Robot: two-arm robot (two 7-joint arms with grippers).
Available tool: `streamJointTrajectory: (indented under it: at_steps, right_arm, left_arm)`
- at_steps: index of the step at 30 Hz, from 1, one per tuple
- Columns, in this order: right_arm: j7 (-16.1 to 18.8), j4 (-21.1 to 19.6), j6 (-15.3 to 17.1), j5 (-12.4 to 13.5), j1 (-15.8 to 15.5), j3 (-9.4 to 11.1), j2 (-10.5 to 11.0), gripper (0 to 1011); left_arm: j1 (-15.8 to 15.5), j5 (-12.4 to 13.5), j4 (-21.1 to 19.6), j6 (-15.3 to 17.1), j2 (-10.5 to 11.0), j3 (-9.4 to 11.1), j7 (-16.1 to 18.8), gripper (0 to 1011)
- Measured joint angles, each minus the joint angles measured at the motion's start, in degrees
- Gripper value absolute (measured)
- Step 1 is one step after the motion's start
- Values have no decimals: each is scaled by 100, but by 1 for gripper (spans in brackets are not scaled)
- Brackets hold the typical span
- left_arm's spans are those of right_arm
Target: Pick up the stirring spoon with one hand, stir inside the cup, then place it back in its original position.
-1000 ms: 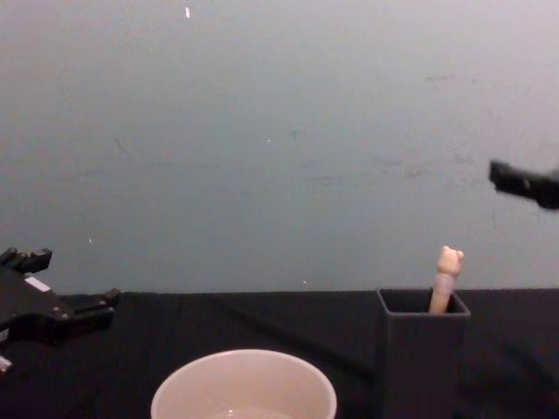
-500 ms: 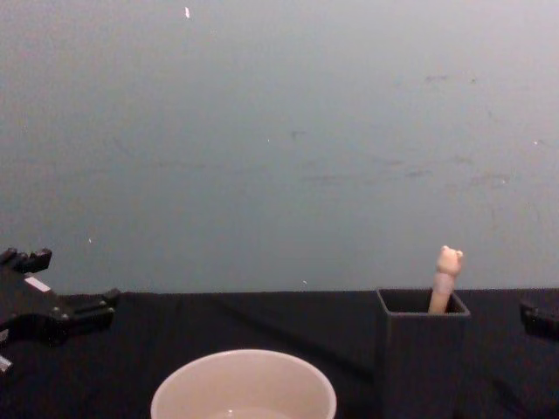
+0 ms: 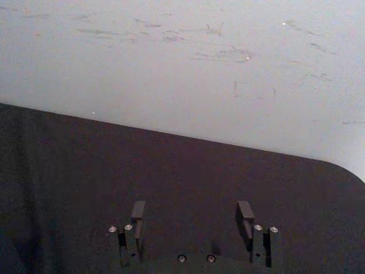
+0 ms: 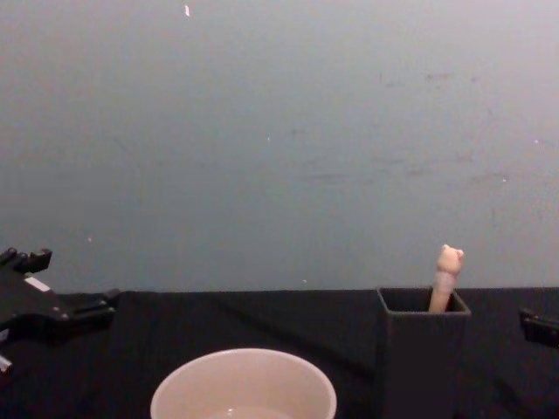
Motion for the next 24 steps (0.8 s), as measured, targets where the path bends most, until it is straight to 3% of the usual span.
streamJointTrajectory:
  at_steps: [24]
  right_arm:
    - [-3, -12, -5, 6, 8, -16, 13, 1002]
  left_arm:
    - [0, 0, 0, 0, 0, 0, 0, 1002]
